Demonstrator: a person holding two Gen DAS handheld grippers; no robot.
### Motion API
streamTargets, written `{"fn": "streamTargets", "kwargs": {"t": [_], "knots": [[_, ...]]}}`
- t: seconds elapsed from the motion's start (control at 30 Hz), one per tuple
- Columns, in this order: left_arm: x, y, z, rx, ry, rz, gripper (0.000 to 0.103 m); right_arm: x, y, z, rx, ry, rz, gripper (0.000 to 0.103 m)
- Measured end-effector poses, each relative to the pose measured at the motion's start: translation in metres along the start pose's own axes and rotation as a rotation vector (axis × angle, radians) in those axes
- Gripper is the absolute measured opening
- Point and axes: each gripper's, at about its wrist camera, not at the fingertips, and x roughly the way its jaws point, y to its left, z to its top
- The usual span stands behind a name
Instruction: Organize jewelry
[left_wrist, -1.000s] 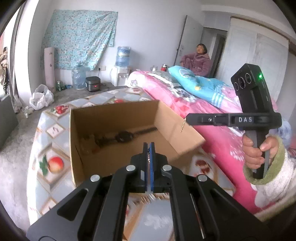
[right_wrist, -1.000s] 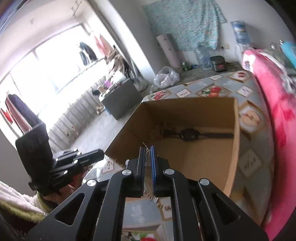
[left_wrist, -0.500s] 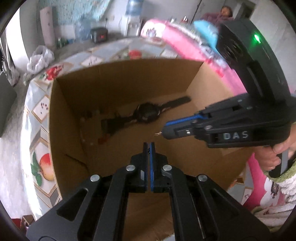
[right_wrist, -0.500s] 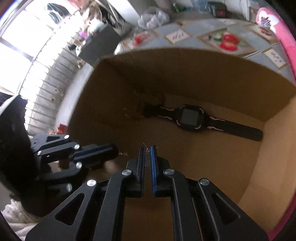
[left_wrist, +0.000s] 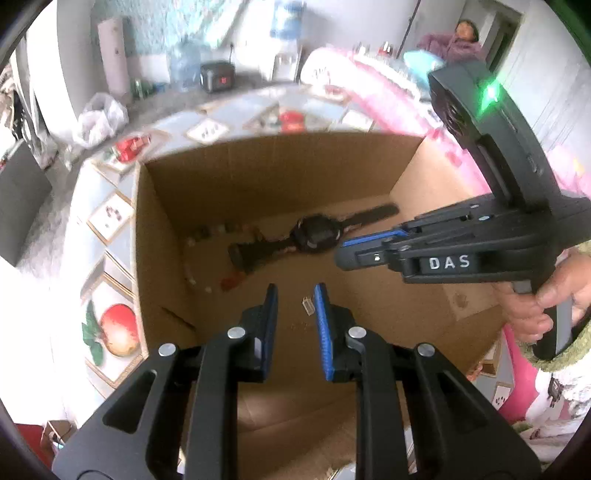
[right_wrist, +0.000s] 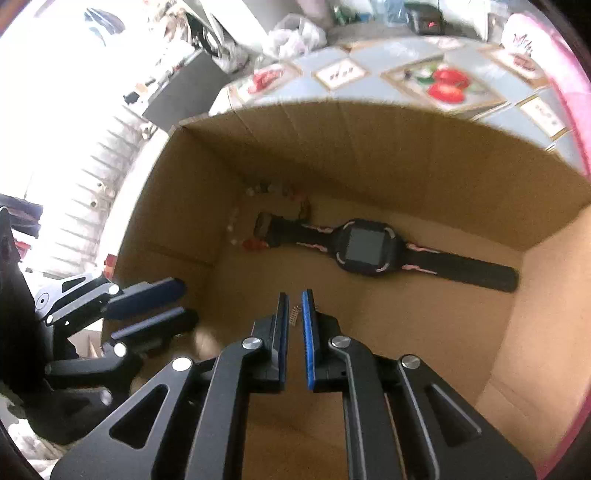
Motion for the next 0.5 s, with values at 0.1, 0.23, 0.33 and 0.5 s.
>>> {"fn": "streamTargets", "kwargs": {"t": [0.1, 0.23, 0.33, 0.5], "knots": [[-0.028, -0.001, -0.006, 0.002, -0.101, -0.001, 0.019, -0.032, 0.004, -0.009, -0.025, -0.085, 0.018, 0.008], [-0.072, -0.006, -0.029, 0.024, -0.256, -0.023, 0.019, -0.089, 0.019, -0.050, -0.116, -0.241, 0.041, 0.008], [-0.099, -0.008, -0.056, 0.035, -0.330, -0.075, 0.019, -0.116, 0.027, -0.081, -0.164, -0.311, 0.085, 0.008], [-0.118, -0.011, -0.106, 0.034, -0.373, -0.180, 0.021, -0.131, 0.028, -0.145, -0.161, -0.339, 0.133, 0.008]]}}
